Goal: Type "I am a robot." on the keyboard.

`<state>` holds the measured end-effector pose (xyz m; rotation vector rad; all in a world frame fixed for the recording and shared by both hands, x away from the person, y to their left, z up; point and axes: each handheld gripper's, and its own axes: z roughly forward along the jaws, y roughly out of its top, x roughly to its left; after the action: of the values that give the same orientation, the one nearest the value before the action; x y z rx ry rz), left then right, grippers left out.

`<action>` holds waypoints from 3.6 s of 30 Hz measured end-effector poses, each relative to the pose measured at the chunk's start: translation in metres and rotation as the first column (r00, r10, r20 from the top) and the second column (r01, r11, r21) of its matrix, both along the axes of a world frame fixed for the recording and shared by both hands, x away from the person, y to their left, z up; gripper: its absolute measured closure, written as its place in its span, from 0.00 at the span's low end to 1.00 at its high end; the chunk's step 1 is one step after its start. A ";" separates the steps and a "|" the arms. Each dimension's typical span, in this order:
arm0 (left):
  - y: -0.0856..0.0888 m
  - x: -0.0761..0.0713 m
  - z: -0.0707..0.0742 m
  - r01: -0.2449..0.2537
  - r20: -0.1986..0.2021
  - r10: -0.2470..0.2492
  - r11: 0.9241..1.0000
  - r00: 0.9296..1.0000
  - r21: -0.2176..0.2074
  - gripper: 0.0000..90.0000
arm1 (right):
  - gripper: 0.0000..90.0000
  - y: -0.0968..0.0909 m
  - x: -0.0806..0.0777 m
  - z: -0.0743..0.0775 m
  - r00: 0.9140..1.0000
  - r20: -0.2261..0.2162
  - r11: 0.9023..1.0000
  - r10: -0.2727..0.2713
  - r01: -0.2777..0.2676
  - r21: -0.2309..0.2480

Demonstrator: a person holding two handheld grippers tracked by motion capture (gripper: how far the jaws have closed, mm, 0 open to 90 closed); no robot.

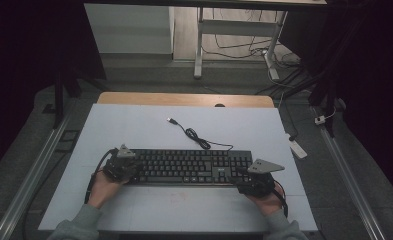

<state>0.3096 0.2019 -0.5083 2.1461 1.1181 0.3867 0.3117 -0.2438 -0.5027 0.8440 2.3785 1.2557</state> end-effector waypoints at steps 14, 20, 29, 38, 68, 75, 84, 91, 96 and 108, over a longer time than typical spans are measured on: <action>0.006 -0.007 0.016 0.030 0.011 -0.028 0.990 1.000 -0.135 0.50 | 0.55 0.001 0.000 -0.001 1.000 -0.001 1.000 0.004 -0.004 0.001; 0.008 -0.008 0.017 0.025 0.010 -0.023 0.989 1.000 -0.145 0.42 | 0.55 0.001 0.001 -0.001 1.000 -0.002 1.000 0.010 -0.010 -0.003; 0.007 -0.008 0.017 0.035 0.015 -0.033 0.990 0.999 -0.139 0.40 | 0.55 0.003 0.001 -0.001 1.000 0.000 1.000 0.008 -0.008 0.010; 0.007 -0.008 0.017 0.025 0.007 -0.024 0.991 1.000 -0.134 0.39 | 0.56 0.008 0.001 0.000 1.000 -0.003 1.000 0.016 -0.016 0.014; 0.003 -0.007 0.015 0.034 0.002 -0.034 0.994 0.999 -0.108 0.38 | 1.00 0.060 0.008 0.010 0.994 0.011 0.994 0.109 -0.109 0.006; 0.002 -0.007 0.015 0.034 0.002 -0.034 0.994 0.999 -0.104 0.38 | 1.00 0.077 0.012 0.008 0.990 0.007 0.990 0.141 -0.141 -0.006; 0.003 -0.008 0.015 0.033 0.002 -0.033 0.994 0.999 -0.105 0.38 | 0.99 0.100 0.014 0.002 0.984 -0.018 0.984 0.175 -0.175 -0.021; 0.002 -0.007 0.015 0.032 0.002 -0.032 0.994 0.999 -0.102 0.38 | 0.99 0.118 0.018 -0.001 0.980 -0.032 0.980 0.194 -0.195 -0.030; 0.002 -0.007 0.014 0.034 0.000 -0.034 0.994 0.999 -0.101 0.38 | 0.99 0.136 0.025 -0.004 0.978 -0.042 0.978 0.204 -0.206 -0.039; 0.003 -0.007 0.014 0.033 0.001 -0.033 0.994 0.999 -0.103 0.38 | 0.99 0.175 0.031 -0.011 0.966 -0.071 0.963 0.249 -0.254 -0.086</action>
<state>0.3021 0.2046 -0.4943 2.0713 1.0784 0.3063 0.3431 -0.0690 -0.5139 0.5711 2.6362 1.2099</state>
